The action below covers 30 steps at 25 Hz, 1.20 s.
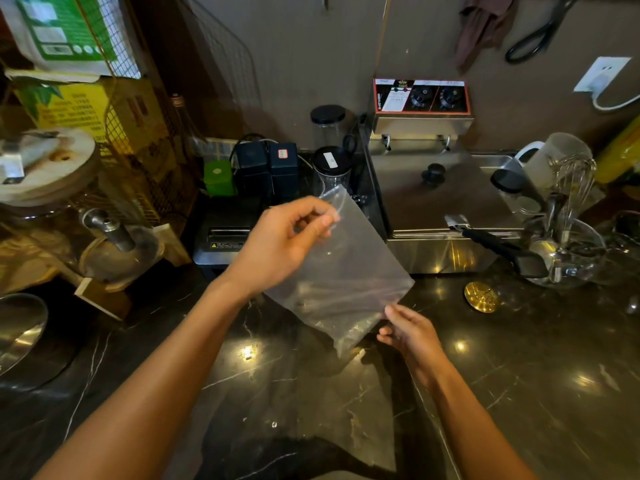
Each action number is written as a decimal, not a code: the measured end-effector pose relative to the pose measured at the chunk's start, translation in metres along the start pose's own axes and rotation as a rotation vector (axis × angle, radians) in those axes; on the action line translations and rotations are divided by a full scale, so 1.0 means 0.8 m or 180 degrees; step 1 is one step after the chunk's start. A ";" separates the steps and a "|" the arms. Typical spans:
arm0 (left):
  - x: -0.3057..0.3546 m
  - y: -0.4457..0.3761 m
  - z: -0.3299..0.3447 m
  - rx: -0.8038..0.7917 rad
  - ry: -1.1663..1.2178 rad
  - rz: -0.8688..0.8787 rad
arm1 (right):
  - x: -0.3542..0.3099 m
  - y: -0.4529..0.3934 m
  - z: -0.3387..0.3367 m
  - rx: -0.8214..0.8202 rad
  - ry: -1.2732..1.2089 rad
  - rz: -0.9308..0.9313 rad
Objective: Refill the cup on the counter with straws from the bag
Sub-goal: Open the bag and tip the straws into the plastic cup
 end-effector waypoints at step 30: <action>-0.161 -0.019 -0.006 0.1031 0.0922 -0.1207 | -0.340 0.045 0.068 0.0592 0.1677 -0.2545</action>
Point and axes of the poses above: each hand's wrist, its own y-axis away from the middle knuckle, its own z-axis out of the palm, x = y × z, the point moved 9 cm from there along -y, towards the middle knuckle, and after that the axes turned 6 degrees about -y, right-handed, at the moved point
